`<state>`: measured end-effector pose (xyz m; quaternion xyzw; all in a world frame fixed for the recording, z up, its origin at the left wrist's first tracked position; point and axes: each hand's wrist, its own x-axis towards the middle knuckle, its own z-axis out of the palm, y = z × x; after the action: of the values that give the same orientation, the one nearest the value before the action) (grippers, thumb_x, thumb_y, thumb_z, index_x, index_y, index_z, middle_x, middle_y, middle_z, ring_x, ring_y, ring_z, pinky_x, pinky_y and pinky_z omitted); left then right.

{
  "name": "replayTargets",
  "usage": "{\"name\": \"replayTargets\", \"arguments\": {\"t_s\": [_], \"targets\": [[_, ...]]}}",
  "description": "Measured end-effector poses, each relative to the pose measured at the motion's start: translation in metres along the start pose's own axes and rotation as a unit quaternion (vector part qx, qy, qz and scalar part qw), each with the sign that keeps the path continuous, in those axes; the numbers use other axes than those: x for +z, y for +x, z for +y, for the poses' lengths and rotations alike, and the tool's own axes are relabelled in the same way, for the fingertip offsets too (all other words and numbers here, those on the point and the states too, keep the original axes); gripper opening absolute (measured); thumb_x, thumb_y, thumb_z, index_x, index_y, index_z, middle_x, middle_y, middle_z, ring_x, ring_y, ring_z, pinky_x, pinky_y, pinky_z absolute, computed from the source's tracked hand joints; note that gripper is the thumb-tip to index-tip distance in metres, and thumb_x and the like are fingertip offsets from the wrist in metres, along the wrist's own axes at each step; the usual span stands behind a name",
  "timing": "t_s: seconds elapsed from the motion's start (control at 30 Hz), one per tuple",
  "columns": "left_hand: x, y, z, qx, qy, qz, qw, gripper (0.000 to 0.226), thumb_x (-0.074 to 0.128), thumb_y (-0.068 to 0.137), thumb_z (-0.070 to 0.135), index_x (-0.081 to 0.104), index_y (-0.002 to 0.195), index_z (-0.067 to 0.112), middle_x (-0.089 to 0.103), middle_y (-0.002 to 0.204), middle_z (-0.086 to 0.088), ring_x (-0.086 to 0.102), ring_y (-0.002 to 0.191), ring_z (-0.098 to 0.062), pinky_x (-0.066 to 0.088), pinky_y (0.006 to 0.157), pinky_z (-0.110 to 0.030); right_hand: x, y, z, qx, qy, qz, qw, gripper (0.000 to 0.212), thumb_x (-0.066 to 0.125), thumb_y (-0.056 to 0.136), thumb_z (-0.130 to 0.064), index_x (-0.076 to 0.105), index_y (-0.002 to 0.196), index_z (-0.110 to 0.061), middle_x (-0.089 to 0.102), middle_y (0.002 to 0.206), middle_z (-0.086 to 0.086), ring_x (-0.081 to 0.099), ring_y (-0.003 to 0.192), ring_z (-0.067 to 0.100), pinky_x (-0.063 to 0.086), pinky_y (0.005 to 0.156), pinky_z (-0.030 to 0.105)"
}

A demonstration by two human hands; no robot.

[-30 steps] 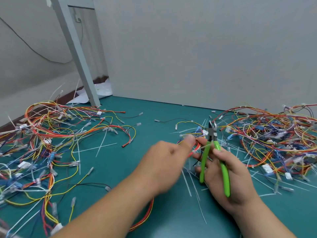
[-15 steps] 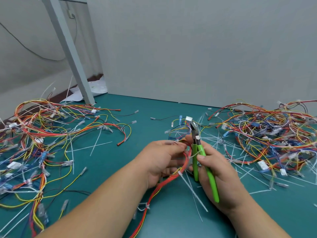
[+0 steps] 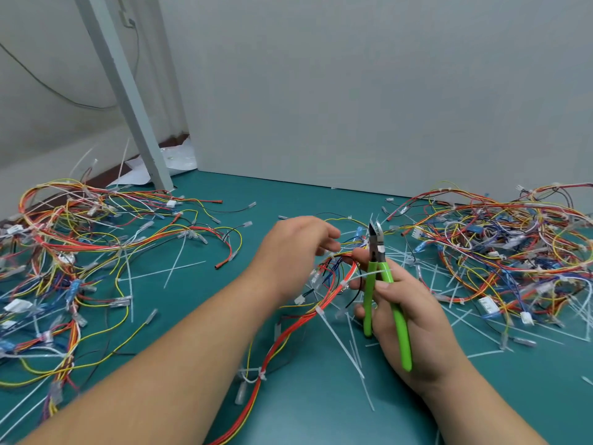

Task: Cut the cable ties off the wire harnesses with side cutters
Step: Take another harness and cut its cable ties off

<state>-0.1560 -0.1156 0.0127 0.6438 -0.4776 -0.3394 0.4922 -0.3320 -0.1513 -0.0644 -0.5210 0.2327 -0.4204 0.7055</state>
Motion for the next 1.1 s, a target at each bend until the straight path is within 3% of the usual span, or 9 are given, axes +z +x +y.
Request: {"name": "replayTargets", "arguments": {"t_s": [0.1,0.27,0.4,0.53,0.6,0.73,0.83,0.93,1.1], "targets": [[0.002,0.015,0.002,-0.111,0.044,-0.070,0.990,0.047,0.045,0.100,0.054,0.077,0.092,0.022,0.073,0.088,-0.001,0.057,0.071,-0.016,0.042,0.062,-0.027,0.001,-0.002,0.001,-0.013,-0.009,-0.029,0.999,0.060,0.066,0.071,-0.031,0.069,0.130,-0.021,0.068,0.124,0.004,0.057,0.095,0.015,0.039,0.074,0.040],[0.003,0.017,0.000,-0.162,0.091,-0.154,0.970,0.055,0.060,0.075,0.077,0.077,0.097,0.029,0.072,0.099,0.004,0.063,0.082,-0.016,0.045,0.078,-0.034,0.003,-0.001,0.001,-0.013,-0.018,-0.045,0.999,0.062,0.068,0.070,-0.031,0.067,0.132,-0.022,0.060,0.110,0.006,0.050,0.089,0.021,0.033,0.070,0.041],[-0.001,0.016,-0.002,-0.207,0.022,-0.214,0.954,0.029,0.061,0.078,0.059,0.070,0.074,0.032,0.063,0.068,0.009,0.056,0.055,-0.011,0.040,0.070,-0.033,0.004,-0.001,0.001,-0.032,-0.021,-0.072,0.997,0.060,0.067,0.071,-0.026,0.068,0.131,-0.020,0.066,0.117,0.003,0.048,0.095,0.023,0.036,0.073,0.036],[-0.005,0.013,-0.004,-0.219,-0.018,-0.235,0.947,0.019,0.053,0.095,0.035,0.067,0.090,0.023,0.073,0.077,-0.001,0.069,0.063,-0.017,0.044,0.070,-0.032,0.007,-0.001,0.004,-0.061,-0.047,-0.058,0.995,0.063,0.071,0.063,-0.023,0.071,0.124,-0.008,0.058,0.130,0.002,0.060,0.121,0.029,0.053,0.099,0.037],[-0.006,0.011,-0.006,-0.209,-0.026,-0.232,0.950,0.018,0.054,0.092,0.031,0.069,0.092,0.021,0.074,0.086,-0.006,0.068,0.072,-0.022,0.043,0.065,-0.029,0.006,-0.001,0.005,-0.061,-0.060,-0.040,0.996,0.066,0.074,0.057,-0.024,0.073,0.120,-0.007,0.052,0.125,0.000,0.053,0.128,0.040,0.046,0.109,0.051],[-0.007,0.007,-0.014,-0.215,-0.091,-0.207,0.950,0.017,0.059,0.087,0.028,0.072,0.080,0.020,0.063,0.074,-0.006,0.053,0.061,-0.019,0.040,0.058,-0.028,0.009,-0.001,0.002,-0.060,-0.091,-0.040,0.993,0.070,0.071,0.056,-0.029,0.072,0.123,-0.009,0.056,0.123,0.014,0.059,0.114,0.026,0.043,0.100,0.043],[-0.011,0.005,-0.016,-0.233,-0.200,-0.197,0.931,0.017,0.051,0.092,0.026,0.060,0.083,0.014,0.074,0.082,-0.009,0.069,0.070,-0.023,0.052,0.068,-0.030,0.009,0.000,-0.005,-0.041,0.019,-0.007,0.999,0.060,0.067,0.063,-0.024,0.074,0.123,-0.023,0.060,0.102,0.005,0.054,0.095,0.018,0.041,0.076,0.037],[-0.014,0.005,-0.016,-0.234,-0.280,-0.164,0.916,0.017,0.043,0.099,0.025,0.050,0.085,0.017,0.077,0.098,-0.019,0.075,0.078,-0.028,0.058,0.059,-0.030,0.006,0.001,-0.011,-0.014,0.128,0.028,0.991,0.051,0.063,0.075,-0.028,0.071,0.126,-0.028,0.063,0.101,0.002,0.054,0.100,0.022,0.044,0.083,0.042],[-0.015,0.008,-0.026,-0.210,-0.348,-0.147,0.902,0.028,0.044,0.105,0.044,0.051,0.116,0.020,0.076,0.113,-0.009,0.072,0.106,-0.033,0.046,0.076,-0.038,0.009,0.000,-0.014,0.040,0.150,0.030,0.987,0.049,0.053,0.088,-0.049,0.061,0.136,-0.043,0.058,0.096,0.000,0.056,0.090,0.022,0.051,0.087,0.053]]}}
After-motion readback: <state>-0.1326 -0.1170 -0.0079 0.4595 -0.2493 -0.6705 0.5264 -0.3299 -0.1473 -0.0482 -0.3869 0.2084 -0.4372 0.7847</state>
